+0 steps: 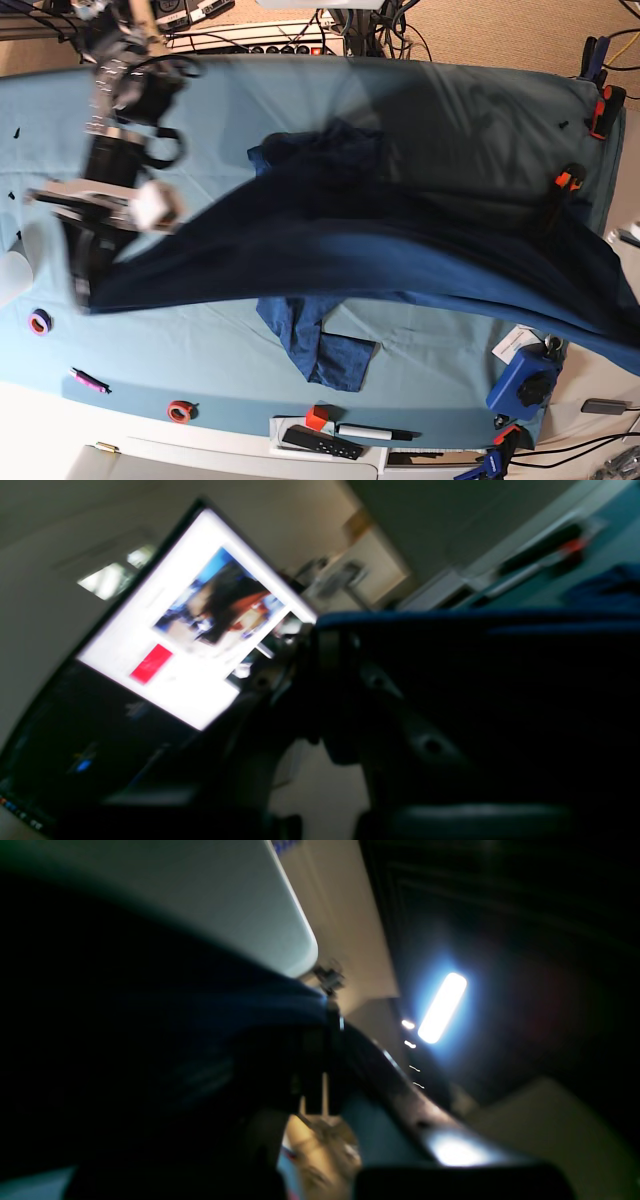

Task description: Layout the t-shirt on the table in an organized manner, then fold the t-shirt properly

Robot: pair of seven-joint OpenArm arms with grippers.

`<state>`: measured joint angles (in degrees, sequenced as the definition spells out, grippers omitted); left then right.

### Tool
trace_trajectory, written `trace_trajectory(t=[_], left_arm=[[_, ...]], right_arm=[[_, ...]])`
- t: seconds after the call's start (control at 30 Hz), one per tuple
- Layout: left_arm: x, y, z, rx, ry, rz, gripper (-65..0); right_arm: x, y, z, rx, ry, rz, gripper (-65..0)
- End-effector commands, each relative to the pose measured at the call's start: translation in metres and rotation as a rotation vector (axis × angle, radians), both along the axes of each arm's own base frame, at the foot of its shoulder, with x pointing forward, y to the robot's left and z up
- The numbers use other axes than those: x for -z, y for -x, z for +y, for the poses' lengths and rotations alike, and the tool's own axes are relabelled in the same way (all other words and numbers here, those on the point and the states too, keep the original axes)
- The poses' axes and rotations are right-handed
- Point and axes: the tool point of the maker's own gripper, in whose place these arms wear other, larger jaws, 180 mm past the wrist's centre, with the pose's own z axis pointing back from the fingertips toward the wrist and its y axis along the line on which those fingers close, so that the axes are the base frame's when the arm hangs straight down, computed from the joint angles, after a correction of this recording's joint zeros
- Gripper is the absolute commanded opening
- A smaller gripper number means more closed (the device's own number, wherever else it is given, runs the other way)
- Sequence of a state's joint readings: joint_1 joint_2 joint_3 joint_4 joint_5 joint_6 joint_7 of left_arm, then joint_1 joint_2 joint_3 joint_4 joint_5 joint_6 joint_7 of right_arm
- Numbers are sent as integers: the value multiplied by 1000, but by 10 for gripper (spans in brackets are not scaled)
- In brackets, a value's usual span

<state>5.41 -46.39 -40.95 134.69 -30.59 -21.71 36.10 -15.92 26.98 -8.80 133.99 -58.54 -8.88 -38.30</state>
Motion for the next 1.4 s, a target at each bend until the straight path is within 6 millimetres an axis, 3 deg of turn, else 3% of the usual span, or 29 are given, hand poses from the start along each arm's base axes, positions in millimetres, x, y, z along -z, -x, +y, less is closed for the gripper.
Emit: trace_trajectory(t=[0.0, 0.3, 0.57, 0.83, 1.07, 1.2, 1.37], left_arm=[[-12, 1, 1, -5, -2, -43, -650], [-12, 1, 7, -42, 22, -60, -650], [-19, 3, 2, -11, 22, -95, -650], [-57, 6, -8, 59, 76, -213, -650], [-69, 15, 0, 49, 107, -256, -650], [-93, 41, 26, 7, 182, -366, -650], [-129, 92, 63, -108, 158, -538, -650]], right_arm=[[-16, 8, -10, 31, 57, -48, -650], [-47, 50, -98, 318, 336, -1, -650], [-85, 86, -139, 499, 507, -5, -650], [-110, 106, -147, 555, 542, -92, -650], [-117, 111, -143, 539, 523, -159, -650], [-124, 116, -138, 532, 528, -217, -650], [-137, 126, -125, 531, 583, -322, -650]])
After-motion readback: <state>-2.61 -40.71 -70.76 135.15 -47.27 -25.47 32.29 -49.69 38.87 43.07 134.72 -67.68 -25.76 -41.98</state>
